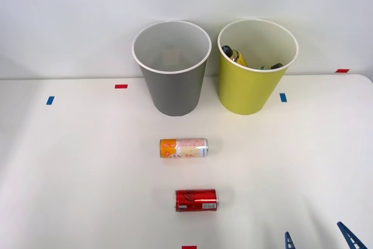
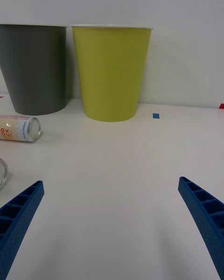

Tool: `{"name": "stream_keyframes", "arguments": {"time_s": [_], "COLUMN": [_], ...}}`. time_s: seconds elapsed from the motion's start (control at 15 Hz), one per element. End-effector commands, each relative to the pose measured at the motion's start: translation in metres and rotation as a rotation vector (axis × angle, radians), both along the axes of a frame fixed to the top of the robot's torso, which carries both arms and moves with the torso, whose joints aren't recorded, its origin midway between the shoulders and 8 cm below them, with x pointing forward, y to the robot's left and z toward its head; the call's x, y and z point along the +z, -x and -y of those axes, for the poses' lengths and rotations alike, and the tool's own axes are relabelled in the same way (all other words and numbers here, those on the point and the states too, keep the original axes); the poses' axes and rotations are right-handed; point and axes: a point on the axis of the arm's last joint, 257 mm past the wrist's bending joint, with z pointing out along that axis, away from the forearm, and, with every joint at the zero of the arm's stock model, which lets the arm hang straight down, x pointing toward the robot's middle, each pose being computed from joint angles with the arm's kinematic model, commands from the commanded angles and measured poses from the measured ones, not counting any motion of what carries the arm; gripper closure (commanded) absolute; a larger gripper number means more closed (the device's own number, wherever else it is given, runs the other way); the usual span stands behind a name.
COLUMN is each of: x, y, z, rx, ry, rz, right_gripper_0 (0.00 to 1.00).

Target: Put cans in the gray bin, plastic bottles in the light green bin

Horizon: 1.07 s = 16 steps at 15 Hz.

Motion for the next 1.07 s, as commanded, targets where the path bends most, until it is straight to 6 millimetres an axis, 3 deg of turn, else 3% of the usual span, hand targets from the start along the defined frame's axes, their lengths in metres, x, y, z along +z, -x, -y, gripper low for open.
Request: {"name": "stream_keyframes", "arguments": {"time_s": [0.07,1.07], "x": [0.0000,0.0000], "y": [0.0000,0.0000], "z": [0.0000,0.0000], "rx": [0.000,0.000], "ry": [0.000,0.000], "rz": [0.000,0.000], "right_gripper_0": [0.00,0.00]}}
